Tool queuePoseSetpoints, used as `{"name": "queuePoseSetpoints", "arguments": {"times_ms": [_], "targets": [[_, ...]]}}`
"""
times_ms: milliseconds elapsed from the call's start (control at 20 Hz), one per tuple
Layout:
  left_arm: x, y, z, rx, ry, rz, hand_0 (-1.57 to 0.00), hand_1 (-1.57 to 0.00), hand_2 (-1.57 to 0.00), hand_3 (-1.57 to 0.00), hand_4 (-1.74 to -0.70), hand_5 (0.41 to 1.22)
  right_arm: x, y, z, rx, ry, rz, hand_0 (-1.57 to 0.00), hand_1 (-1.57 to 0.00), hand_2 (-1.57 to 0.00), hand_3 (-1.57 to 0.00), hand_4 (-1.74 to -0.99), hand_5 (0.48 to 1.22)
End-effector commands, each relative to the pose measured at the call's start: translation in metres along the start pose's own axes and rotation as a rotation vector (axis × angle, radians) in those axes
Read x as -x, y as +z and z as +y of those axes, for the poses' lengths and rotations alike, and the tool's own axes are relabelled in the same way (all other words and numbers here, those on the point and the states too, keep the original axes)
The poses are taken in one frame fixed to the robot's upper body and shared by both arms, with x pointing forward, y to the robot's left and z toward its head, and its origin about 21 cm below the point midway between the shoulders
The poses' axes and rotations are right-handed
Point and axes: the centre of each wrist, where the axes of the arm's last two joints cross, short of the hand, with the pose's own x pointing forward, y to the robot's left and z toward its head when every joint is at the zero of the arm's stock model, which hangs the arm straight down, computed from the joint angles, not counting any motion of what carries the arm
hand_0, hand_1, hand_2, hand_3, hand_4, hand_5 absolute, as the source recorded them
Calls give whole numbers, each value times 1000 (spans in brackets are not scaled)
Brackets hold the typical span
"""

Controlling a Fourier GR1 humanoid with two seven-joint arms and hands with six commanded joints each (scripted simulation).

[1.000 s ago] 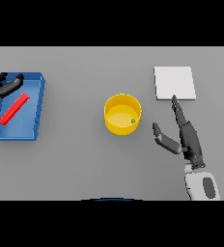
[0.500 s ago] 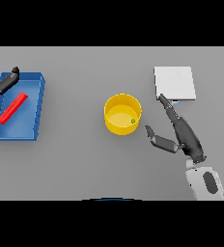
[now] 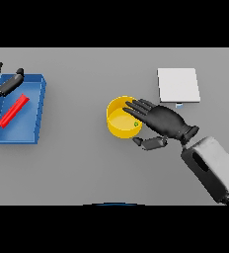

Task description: Pick up the red beaker and tilt it to pour out 1 green nut into yellow bowl. Pick up the yellow bowl and place it on the metallic measuring scale.

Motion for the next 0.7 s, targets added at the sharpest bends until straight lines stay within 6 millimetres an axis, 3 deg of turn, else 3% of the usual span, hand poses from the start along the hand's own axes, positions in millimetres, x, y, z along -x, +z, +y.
{"name": "queuePoseSetpoints", "arguments": {"times_ms": [0, 650], "targets": [[0, 2, 2, -1, -2, -4, -1, -1, -1, 0, -713, 680, 1, -3, -2, -40, 37, -7, 1, 1, 1, 1, -1216, 706], [11, 5, 3, 0, 26, -19, 1, 1, 1, 1, -723, 688, -2, -64, 5, -377, 281, -51, 1, 1, 1, 1, -1259, 714]]}}
